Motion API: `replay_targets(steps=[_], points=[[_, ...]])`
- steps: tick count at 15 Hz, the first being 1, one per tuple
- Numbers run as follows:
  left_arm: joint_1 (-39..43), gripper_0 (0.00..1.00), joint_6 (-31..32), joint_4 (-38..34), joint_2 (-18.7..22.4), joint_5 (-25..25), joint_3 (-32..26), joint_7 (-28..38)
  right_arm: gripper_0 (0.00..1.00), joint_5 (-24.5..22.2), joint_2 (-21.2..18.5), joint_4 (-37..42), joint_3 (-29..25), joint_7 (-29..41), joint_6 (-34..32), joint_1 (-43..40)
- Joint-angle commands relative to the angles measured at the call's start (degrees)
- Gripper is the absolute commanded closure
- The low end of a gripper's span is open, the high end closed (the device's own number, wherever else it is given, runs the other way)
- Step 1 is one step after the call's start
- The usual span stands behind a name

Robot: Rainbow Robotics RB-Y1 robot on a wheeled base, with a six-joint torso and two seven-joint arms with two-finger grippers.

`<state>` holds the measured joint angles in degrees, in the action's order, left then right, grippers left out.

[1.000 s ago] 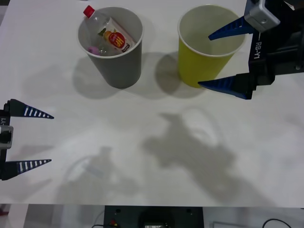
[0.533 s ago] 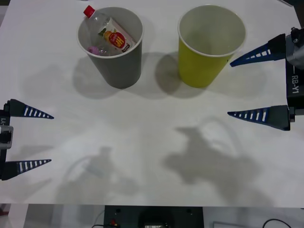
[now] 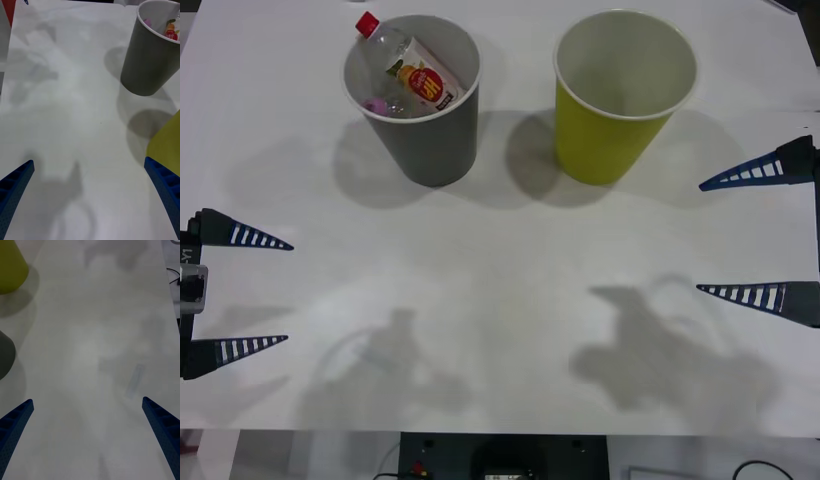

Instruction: Put the can into the green bin and the plastic bottle into the gray bin

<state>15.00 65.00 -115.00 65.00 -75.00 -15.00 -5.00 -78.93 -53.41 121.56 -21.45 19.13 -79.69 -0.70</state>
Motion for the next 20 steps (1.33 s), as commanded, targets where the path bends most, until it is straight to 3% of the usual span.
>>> replay_targets(steps=[1, 7, 20], points=[[0.0, 0.0, 0.0, 0.0, 0.0, 0.0, 0.0, 0.0, 0.0, -0.2, 1.1, 0.0, -2.4, -4.2, -1.3, -4.6], [0.0, 0.0, 0.0, 0.0, 0.0, 0.0, 0.0, 0.0, 0.0, -2.4, 1.5, 0.0, -4.4, -7.5, -1.3, -10.5], [0.0, 0.0, 0.0, 0.0, 0.0, 0.0, 0.0, 0.0, 0.0, -2.5, 2.9, -1.9, -6.0, -7.7, -2.0, -11.3]])
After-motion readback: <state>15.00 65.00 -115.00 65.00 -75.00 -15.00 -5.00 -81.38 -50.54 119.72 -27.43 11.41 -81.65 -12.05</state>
